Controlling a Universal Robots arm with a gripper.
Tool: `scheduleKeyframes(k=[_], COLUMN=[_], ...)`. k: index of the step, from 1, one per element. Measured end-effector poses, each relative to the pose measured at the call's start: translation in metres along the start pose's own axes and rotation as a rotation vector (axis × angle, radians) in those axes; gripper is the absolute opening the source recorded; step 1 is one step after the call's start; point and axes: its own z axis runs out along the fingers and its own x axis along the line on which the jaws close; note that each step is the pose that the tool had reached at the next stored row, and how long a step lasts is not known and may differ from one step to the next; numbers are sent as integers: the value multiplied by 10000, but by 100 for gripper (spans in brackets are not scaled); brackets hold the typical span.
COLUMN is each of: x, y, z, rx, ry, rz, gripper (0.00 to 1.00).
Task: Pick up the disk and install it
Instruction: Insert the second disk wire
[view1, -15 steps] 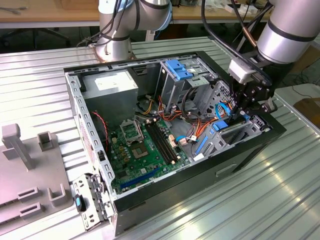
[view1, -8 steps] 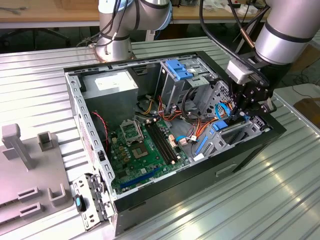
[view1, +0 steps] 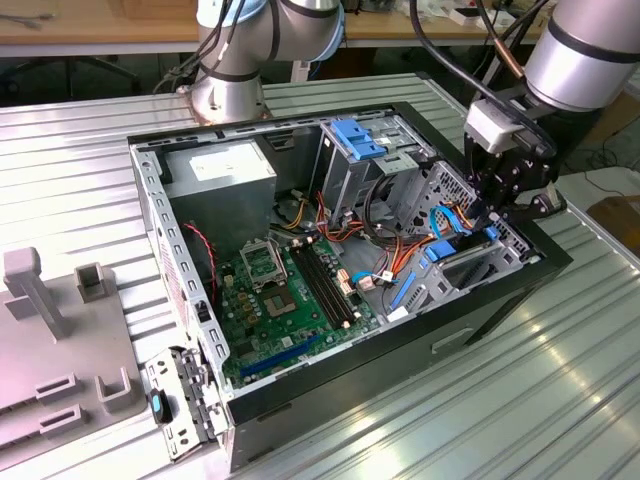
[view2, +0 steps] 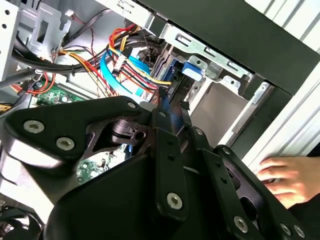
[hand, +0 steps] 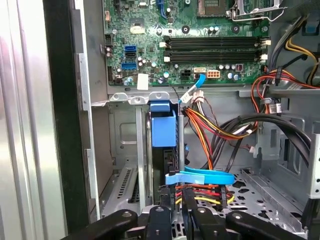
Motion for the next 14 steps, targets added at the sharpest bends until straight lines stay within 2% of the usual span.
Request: scheduleKeyframes(k=[7, 9, 14], x=[0, 0, 0], y=[0, 0, 0], z=[-2, -1, -2], rx=[0, 0, 0], ry=[-1, -3, -5], rz=[0, 0, 1], gripper=[24, 11, 11])
